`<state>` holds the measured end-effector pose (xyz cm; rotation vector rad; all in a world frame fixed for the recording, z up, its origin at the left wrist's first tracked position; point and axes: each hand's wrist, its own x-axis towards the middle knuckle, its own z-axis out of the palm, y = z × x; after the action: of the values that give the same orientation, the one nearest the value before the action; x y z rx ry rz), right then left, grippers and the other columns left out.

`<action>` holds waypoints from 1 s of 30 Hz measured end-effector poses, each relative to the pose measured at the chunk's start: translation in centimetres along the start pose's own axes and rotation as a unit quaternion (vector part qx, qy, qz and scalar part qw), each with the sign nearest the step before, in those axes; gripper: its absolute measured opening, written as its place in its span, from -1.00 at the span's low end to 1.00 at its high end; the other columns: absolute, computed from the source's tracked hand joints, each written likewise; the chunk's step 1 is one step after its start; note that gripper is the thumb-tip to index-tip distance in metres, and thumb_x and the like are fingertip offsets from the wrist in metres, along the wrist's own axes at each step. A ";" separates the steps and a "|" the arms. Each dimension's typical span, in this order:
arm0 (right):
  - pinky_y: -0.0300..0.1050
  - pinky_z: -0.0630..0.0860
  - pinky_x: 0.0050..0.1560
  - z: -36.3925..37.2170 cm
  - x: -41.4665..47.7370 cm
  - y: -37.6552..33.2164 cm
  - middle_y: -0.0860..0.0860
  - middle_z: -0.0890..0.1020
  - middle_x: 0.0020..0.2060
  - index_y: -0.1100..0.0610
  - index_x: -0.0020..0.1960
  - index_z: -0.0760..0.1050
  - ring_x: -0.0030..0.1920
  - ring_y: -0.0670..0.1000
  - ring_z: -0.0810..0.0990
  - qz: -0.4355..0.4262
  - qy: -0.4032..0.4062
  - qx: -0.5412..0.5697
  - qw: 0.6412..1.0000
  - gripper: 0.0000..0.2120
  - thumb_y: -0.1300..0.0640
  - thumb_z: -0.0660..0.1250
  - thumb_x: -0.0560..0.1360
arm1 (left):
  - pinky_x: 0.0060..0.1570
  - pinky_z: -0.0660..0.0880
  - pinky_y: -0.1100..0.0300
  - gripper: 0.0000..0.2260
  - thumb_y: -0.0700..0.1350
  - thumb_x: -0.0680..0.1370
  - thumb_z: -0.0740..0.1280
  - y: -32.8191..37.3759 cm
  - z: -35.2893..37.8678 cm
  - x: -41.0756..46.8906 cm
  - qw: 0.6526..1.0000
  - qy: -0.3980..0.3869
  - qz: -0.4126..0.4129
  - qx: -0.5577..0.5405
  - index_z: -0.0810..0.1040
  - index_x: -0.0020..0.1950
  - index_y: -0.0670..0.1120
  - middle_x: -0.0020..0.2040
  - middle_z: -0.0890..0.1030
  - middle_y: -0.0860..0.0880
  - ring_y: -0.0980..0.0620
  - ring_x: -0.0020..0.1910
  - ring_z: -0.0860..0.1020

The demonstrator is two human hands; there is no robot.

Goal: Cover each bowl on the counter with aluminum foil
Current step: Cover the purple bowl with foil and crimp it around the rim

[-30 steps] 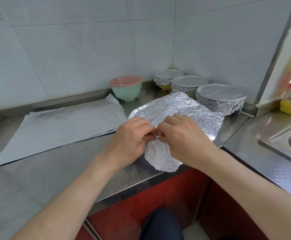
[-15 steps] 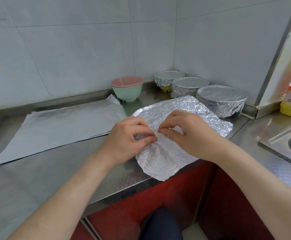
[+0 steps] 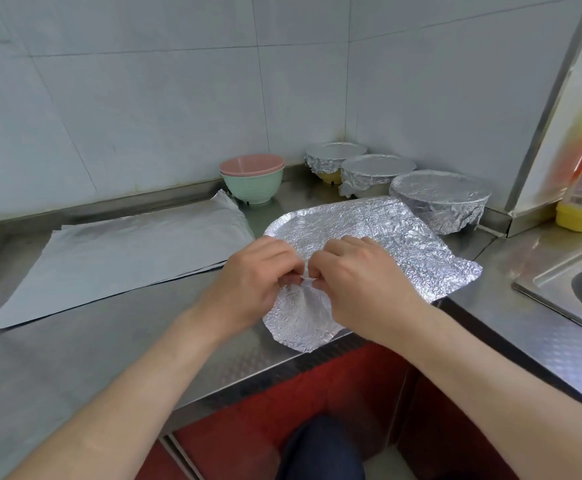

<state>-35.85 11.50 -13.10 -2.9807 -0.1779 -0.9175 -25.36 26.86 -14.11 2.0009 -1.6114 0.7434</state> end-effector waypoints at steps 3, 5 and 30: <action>-0.12 0.27 -0.26 0.5 0.1 -1.9 0.04 0.53 -0.39 0.14 -0.29 0.52 -0.34 0.11 0.50 0.003 0.052 -0.018 0.998 -0.92 0.26 0.40 0.33 | -0.13 0.45 0.10 -0.93 -0.23 0.49 0.34 -0.8 -1.0 -0.8 1.000 0.002 -0.016 -0.017 0.62 -0.12 -0.17 -0.18 0.59 0.02 0.00 -0.16 0.49; -0.11 0.23 -0.24 0.7 0.1 -3.1 0.03 0.53 -0.37 0.12 -0.28 0.54 -0.32 0.10 0.50 0.011 0.056 -0.002 0.998 -0.91 0.23 0.43 0.35 | -0.12 0.46 0.12 -0.87 -0.14 0.49 0.32 -1.3 -1.9 -1.5 0.998 0.000 -0.045 -0.045 0.64 -0.12 -0.14 -0.18 0.60 0.07 0.05 -0.15 0.50; -0.05 0.44 -0.19 -1.0 1.3 -0.8 -0.04 0.58 -0.27 0.04 -0.16 0.65 -0.22 0.06 0.56 -0.064 -0.032 0.044 0.996 -0.88 0.02 0.37 0.46 | -0.11 0.44 0.31 -0.88 0.02 0.37 0.52 -0.2 -2.6 -1.6 0.975 0.019 -0.150 -0.162 0.72 -0.16 0.02 -0.20 0.63 0.16 0.14 -0.13 0.54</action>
<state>-35.45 12.38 -11.60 -2.9479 -0.4029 -0.8010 -25.75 29.76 -13.20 1.9140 -1.2727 0.3764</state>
